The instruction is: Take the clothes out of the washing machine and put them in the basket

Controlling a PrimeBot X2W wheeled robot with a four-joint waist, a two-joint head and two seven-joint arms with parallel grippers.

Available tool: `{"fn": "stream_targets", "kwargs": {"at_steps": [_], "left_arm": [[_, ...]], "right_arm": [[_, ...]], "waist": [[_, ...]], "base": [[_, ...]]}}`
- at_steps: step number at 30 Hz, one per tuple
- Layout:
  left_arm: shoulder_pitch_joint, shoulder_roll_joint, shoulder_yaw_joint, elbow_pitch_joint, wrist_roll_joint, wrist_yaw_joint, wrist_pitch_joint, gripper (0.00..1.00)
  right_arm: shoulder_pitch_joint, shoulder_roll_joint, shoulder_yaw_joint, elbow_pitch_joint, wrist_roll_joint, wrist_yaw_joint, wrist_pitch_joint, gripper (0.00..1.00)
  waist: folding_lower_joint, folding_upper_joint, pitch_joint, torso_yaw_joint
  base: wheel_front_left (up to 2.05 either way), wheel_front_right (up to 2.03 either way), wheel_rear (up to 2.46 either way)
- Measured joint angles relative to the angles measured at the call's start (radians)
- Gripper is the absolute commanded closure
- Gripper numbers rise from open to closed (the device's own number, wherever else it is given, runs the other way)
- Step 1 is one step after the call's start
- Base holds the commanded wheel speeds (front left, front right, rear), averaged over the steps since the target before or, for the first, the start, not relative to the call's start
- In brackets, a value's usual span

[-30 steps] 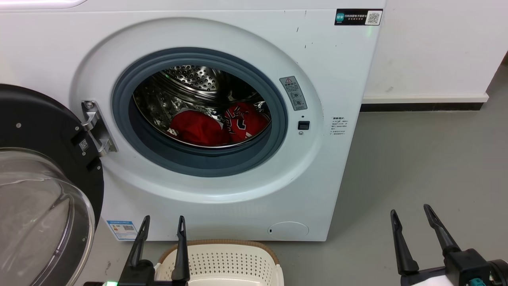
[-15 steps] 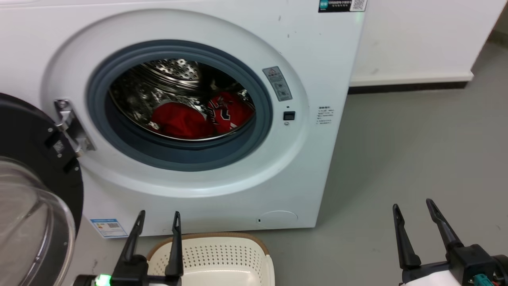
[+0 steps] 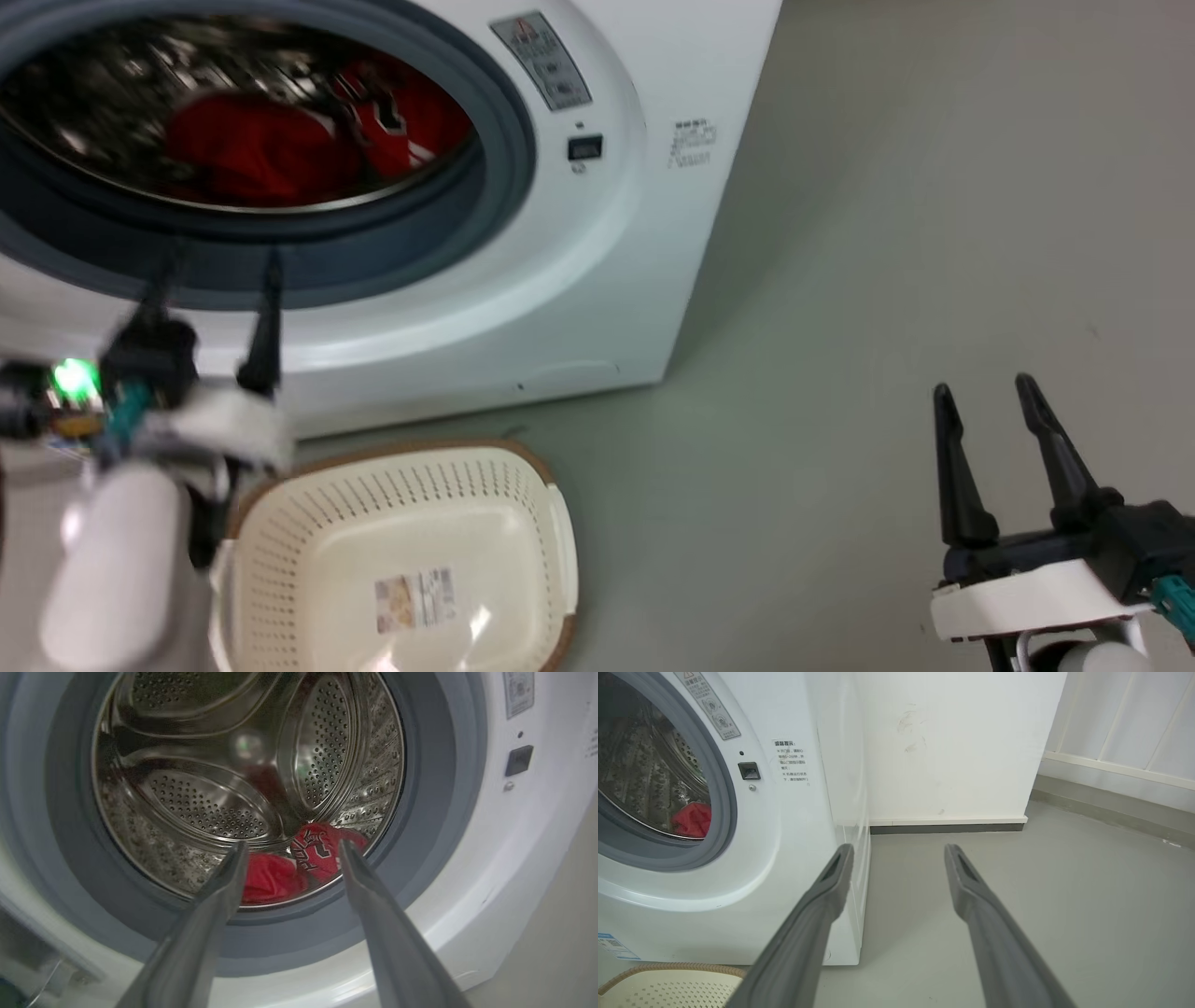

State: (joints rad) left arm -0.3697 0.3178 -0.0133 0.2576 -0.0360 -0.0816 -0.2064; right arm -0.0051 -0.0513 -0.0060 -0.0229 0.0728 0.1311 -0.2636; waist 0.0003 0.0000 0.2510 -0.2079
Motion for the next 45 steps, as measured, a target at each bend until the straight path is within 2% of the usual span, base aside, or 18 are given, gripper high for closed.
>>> {"fn": "stream_targets", "kwargs": {"at_steps": [2,3,4,6,12,18,20,24,29,37,43,44,45], "left_arm": [[-0.128,0.043,-0.011,0.067,-0.006,-0.021,0.071,0.00],[-0.128,0.043,-0.011,0.067,-0.006,-0.021,0.071,0.00],[-0.253,0.085,-0.026,0.125,-0.017,-0.034,0.149,0.00],[-0.363,0.128,-0.054,0.184,-0.018,-0.041,0.248,0.00],[-0.657,0.245,-0.158,0.323,-0.020,-0.048,0.494,0.00],[-0.903,0.323,-0.239,0.421,-0.087,-0.048,0.677,0.00],[-0.928,0.339,-0.254,0.437,-0.090,-0.048,0.707,0.00],[-1.024,0.405,-0.326,0.486,-0.112,-0.048,0.838,0.00],[-1.101,0.475,-0.332,0.513,-0.110,-0.047,0.886,0.00],[-1.135,0.502,-0.357,0.539,-0.101,-0.044,0.951,0.00],[-1.136,0.499,-0.374,0.554,-0.116,-0.046,1.013,0.00],[-1.136,0.494,-0.376,0.555,-0.123,-0.046,1.019,0.37],[-1.136,0.494,-0.376,0.555,-0.123,-0.046,1.019,1.00]], "right_arm": [[-0.016,0.000,0.012,-0.003,0.012,0.000,0.000,0.00],[-0.016,0.000,0.012,-0.003,0.012,0.000,0.000,0.00],[-0.031,0.000,0.020,-0.008,0.024,0.000,0.000,0.00],[-0.051,0.000,0.029,-0.012,0.042,0.000,0.000,0.00],[-0.086,0.000,0.065,-0.020,0.089,0.000,0.000,0.00],[-0.098,-0.001,0.126,-0.020,0.128,0.000,0.000,0.00],[-0.098,0.000,0.146,-0.020,0.131,0.000,0.000,0.00],[-0.092,0.000,0.201,-0.033,0.158,0.000,0.000,0.00],[-0.091,0.000,0.242,-0.038,0.198,0.000,0.000,0.00],[-0.092,0.000,0.259,-0.037,0.207,0.000,0.000,0.00],[-0.094,0.000,0.258,-0.041,0.217,0.000,0.000,0.00],[-0.095,0.000,0.258,-0.041,0.217,0.000,0.000,0.00],[-0.095,0.000,0.258,-0.041,0.217,0.000,0.000,0.00]], "waist": [[0.0000,0.0000,0.052,-0.018],[0.0000,0.0000,0.052,-0.018],[0.0001,0.0000,0.105,-0.034],[0.0000,0.0000,0.156,-0.050],[0.0001,0.0000,0.295,-0.100],[0.0000,0.0000,0.404,-0.155],[0.0000,0.0000,0.418,-0.164],[-0.0001,0.0000,0.469,-0.214],[-0.0002,0.0000,0.511,-0.257],[-0.0002,0.0000,0.562,-0.300],[-0.0002,0.0000,0.577,-0.298],[-0.0002,0.0000,0.578,-0.295],[-0.0002,0.0000,0.578,-0.295]], "base": [[0.00,0.00,0.00],[0.00,0.00,0.00],[0.00,0.00,0.00],[0.00,0.00,0.00],[0.00,0.00,0.00],[0.00,0.00,0.00],[0.00,0.00,0.00],[0.00,0.00,0.00],[0.00,0.00,0.00],[0.00,0.00,0.00],[0.00,0.00,0.00],[0.00,0.00,0.00],[0.00,0.00,0.00]]}}
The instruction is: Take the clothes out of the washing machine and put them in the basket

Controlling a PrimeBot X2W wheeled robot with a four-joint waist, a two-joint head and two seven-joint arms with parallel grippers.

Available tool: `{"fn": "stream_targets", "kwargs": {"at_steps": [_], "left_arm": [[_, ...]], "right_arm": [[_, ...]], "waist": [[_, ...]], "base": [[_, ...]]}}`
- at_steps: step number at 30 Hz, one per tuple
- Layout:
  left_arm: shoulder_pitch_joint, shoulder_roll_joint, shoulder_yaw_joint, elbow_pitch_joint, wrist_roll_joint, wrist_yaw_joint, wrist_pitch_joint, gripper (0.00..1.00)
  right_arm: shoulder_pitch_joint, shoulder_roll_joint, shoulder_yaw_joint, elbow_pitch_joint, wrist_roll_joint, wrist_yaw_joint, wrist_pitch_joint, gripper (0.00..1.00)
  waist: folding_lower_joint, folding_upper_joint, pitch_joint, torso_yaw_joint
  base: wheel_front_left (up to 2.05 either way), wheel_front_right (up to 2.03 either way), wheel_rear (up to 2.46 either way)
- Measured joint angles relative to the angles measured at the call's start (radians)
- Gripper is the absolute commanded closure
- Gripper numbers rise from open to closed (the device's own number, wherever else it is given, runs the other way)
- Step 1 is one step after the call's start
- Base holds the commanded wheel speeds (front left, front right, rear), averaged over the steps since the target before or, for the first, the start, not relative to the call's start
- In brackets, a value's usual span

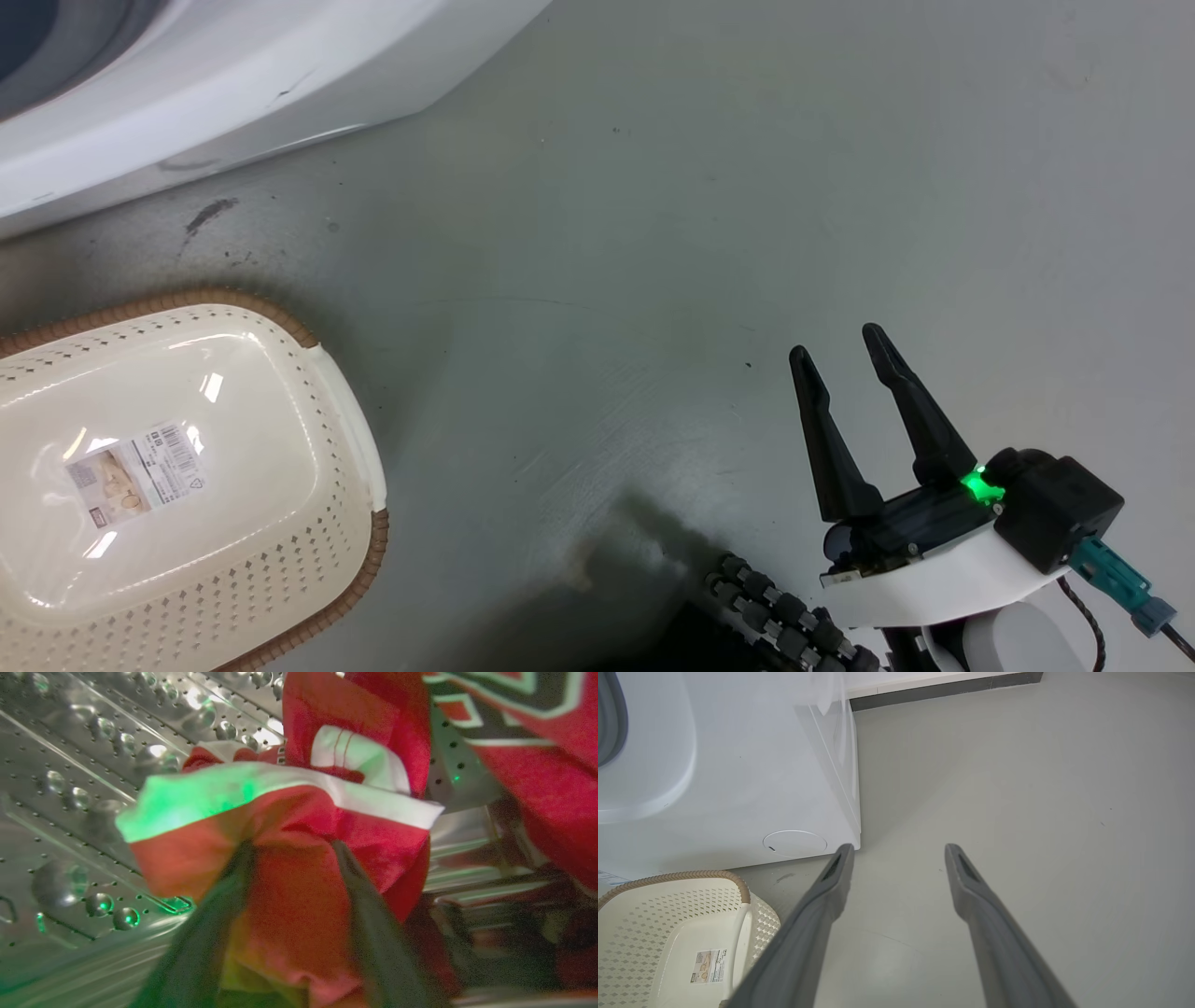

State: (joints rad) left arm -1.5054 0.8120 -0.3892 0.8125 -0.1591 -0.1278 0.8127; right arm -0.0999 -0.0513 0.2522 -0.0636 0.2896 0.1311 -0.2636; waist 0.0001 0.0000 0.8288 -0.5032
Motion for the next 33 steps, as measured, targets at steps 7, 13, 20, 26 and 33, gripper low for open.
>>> {"fn": "stream_targets", "kwargs": {"at_steps": [7,13,20,26,33], "left_arm": [[0.006,-0.019,-0.010,-0.015,-0.028,0.004,-0.075,1.00],[0.052,-0.063,0.004,-0.010,-0.058,0.029,-0.244,1.00],[0.176,-0.156,0.021,0.030,-0.106,0.055,-0.554,1.00],[0.301,-0.244,0.049,0.072,-0.167,0.068,-0.785,1.00],[0.467,-0.338,0.063,0.109,-0.217,0.071,-0.984,1.00]], "right_arm": [[-0.012,0.000,-0.010,0.006,-0.012,0.000,0.000,0.00],[-0.027,0.000,-0.050,0.016,-0.035,0.000,0.000,0.00],[-0.033,0.001,-0.099,0.041,-0.083,0.000,0.000,0.00],[-0.017,0.001,-0.143,0.049,-0.120,0.000,0.000,0.00],[0.032,0.001,-0.175,0.064,-0.171,0.000,0.000,0.00]], "waist": [[0.0000,0.0000,-0.014,0.022],[-0.0001,0.0000,-0.062,0.048],[-0.0001,0.0000,-0.160,0.098],[-0.0003,0.0000,-0.268,0.150],[-0.0004,0.0000,-0.402,0.213]], "base": [[0.00,0.00,0.00],[0.00,0.00,0.00],[0.00,0.00,0.00],[0.00,0.00,0.00],[0.00,0.00,0.00]]}}
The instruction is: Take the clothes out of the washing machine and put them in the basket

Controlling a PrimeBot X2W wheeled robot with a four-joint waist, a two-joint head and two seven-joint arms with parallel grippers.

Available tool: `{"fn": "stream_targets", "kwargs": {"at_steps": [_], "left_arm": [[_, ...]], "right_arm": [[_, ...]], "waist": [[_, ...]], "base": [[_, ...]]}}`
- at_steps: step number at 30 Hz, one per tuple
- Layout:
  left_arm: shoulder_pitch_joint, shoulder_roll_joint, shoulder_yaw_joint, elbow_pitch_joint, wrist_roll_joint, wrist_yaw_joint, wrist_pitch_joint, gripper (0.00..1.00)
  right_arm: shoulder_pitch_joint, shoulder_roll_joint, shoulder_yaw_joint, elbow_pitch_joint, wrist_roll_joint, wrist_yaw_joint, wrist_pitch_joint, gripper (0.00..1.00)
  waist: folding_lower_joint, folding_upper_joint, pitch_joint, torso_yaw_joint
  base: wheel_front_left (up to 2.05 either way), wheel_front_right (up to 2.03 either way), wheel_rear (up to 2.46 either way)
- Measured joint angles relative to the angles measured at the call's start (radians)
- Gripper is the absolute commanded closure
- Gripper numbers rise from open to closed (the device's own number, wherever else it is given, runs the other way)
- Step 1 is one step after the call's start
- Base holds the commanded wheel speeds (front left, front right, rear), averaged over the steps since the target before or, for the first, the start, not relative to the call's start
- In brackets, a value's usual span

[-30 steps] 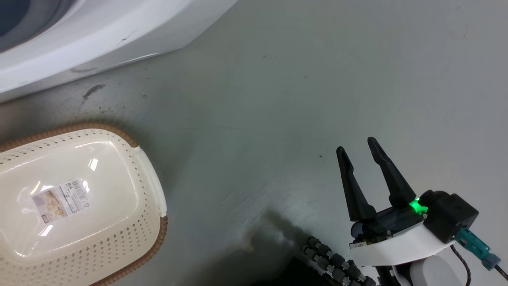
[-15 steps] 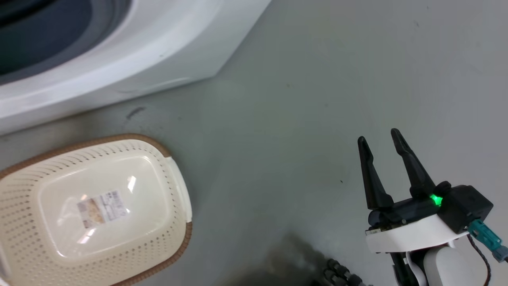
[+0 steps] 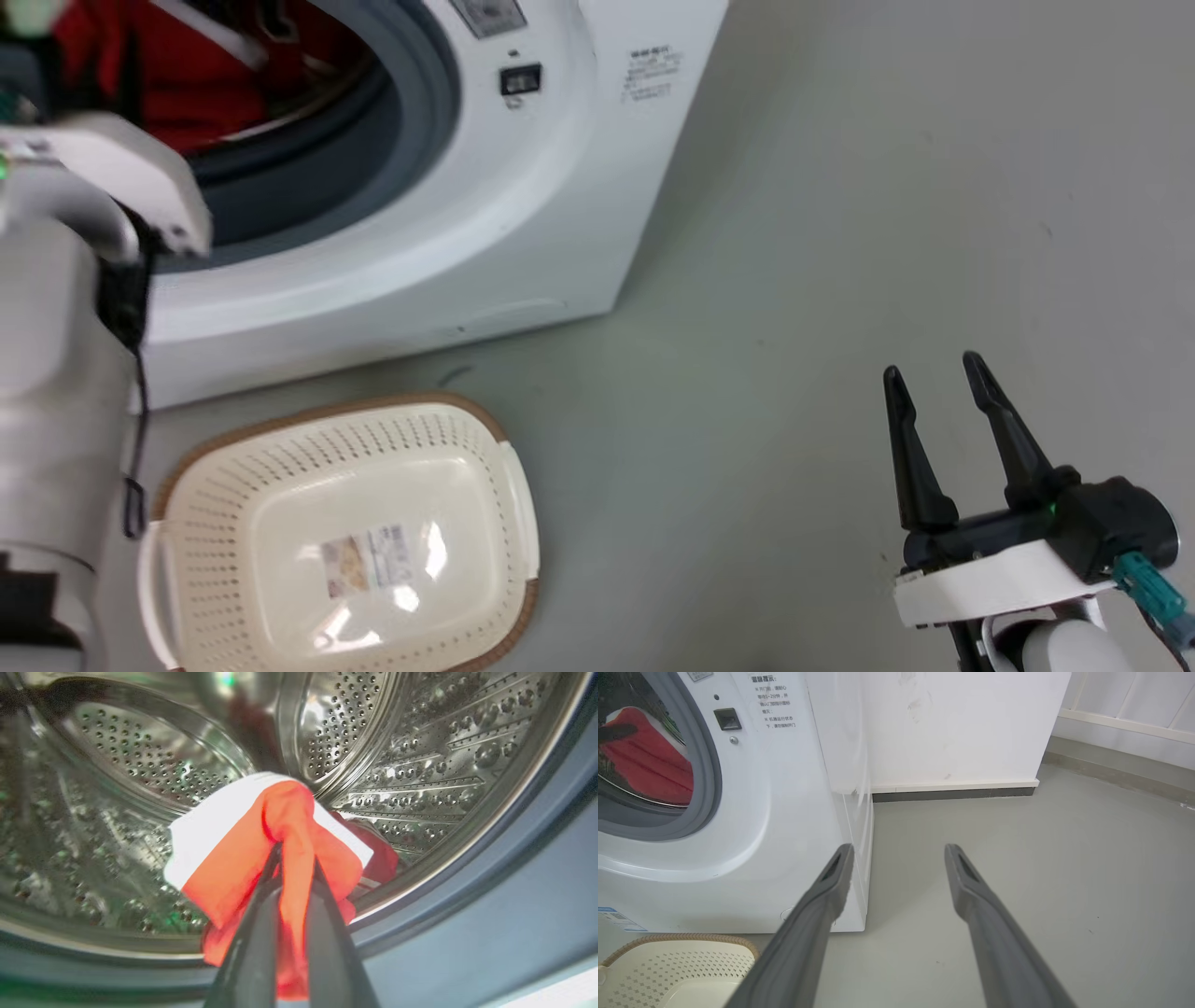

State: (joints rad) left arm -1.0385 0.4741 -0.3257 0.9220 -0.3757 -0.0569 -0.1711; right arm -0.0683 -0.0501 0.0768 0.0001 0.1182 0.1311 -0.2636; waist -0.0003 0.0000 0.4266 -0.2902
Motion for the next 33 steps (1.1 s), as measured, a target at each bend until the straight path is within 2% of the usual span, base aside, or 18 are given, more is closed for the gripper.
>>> {"fn": "stream_targets", "kwargs": {"at_steps": [4,9,18,24,33], "left_arm": [[0.091,-0.043,0.002,-0.010,-0.015,0.014,-0.062,1.00],[0.184,-0.061,0.015,-0.092,-0.017,0.032,-0.088,1.00],[0.387,-0.048,0.056,-0.397,0.000,0.043,-0.092,1.00],[0.520,-0.042,0.048,-0.585,0.013,0.065,-0.092,1.00],[0.742,-0.038,0.045,-0.850,-0.042,0.114,-0.002,1.00]], "right_arm": [[0.021,0.000,-0.017,0.004,-0.016,0.000,0.000,0.00],[0.038,-0.001,-0.052,-0.003,-0.023,0.000,0.000,0.00],[0.074,0.000,-0.067,0.010,-0.040,0.000,0.000,0.00],[0.095,0.000,-0.082,0.019,-0.048,0.000,0.000,0.00],[0.109,0.000,-0.100,0.023,-0.065,0.000,0.000,0.00]], "waist": [[0.0000,0.0000,-0.075,0.036],[0.0000,0.0001,-0.154,0.084],[0.0000,0.0000,-0.260,0.170],[0.0001,0.0000,-0.308,0.218],[0.0001,0.0000,-0.338,0.270]], "base": [[0.00,0.00,0.00],[0.00,0.00,0.00],[0.00,0.00,0.00],[0.00,0.00,0.00],[0.00,0.00,0.00]]}}
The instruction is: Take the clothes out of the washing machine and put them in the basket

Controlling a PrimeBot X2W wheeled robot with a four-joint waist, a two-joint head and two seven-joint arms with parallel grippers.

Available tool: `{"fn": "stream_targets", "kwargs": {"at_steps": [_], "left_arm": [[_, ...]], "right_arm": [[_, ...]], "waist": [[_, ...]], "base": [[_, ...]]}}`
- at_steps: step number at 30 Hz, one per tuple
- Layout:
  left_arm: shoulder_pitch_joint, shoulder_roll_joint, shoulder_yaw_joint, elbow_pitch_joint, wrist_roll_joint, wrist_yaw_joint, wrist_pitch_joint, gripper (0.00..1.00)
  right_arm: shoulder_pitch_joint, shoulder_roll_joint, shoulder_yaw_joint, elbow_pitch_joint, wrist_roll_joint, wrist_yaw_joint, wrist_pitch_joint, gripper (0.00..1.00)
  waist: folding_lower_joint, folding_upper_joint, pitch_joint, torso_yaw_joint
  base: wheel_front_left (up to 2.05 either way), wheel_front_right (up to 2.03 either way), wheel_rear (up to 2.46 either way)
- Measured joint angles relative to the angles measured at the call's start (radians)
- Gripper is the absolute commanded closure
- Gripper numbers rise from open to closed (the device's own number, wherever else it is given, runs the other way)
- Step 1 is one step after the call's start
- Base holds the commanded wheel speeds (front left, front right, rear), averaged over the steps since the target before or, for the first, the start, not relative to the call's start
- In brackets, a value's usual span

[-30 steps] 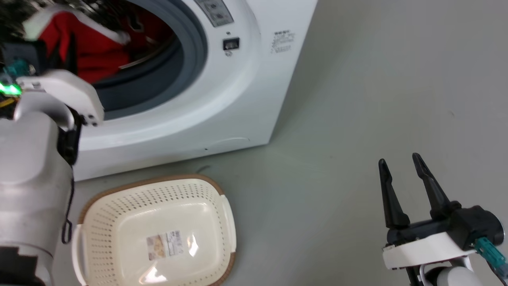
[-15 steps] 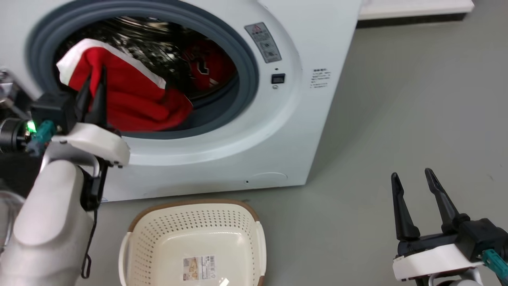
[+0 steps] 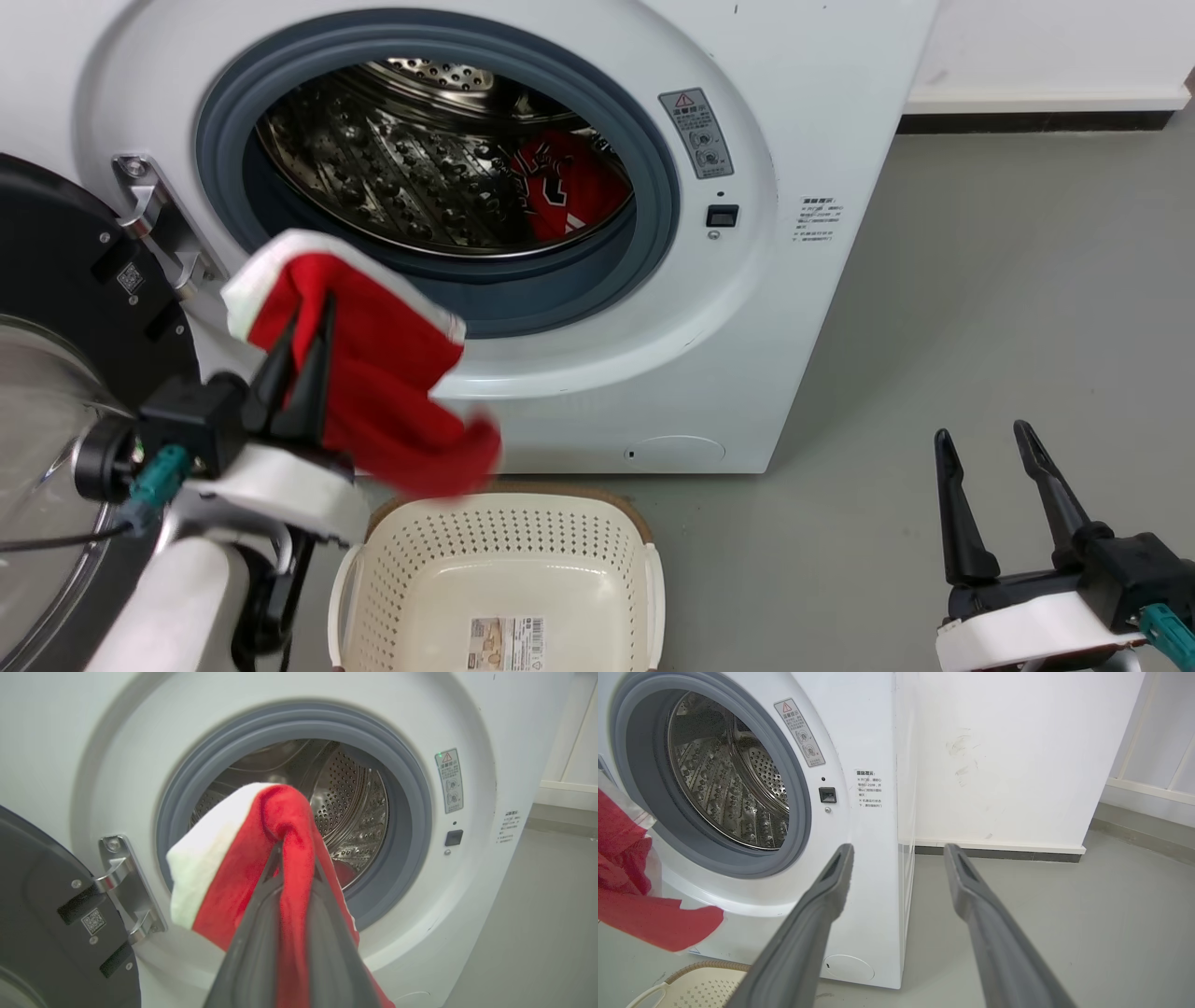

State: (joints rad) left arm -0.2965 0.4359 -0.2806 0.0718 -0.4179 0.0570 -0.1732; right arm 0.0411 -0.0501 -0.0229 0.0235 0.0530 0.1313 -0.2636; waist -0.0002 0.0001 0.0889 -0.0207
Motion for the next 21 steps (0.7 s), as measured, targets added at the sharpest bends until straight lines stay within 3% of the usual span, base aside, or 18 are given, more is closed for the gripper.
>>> {"fn": "stream_targets", "kwargs": {"at_steps": [9,21], "left_arm": [[0.134,0.007,-0.037,0.012,-0.036,0.004,0.078,1.00],[0.051,-0.049,-0.107,0.344,-0.007,-0.051,-0.005,1.00]], "right_arm": [[-0.011,0.000,0.002,-0.006,-0.020,0.000,0.000,0.00],[-0.074,0.000,-0.002,-0.030,-0.046,0.000,0.000,0.00]], "waist": [[0.0002,0.0000,0.057,0.011],[0.0003,0.0000,0.226,-0.001]], "base": [[0.00,0.00,0.00],[0.00,0.00,0.00]]}}
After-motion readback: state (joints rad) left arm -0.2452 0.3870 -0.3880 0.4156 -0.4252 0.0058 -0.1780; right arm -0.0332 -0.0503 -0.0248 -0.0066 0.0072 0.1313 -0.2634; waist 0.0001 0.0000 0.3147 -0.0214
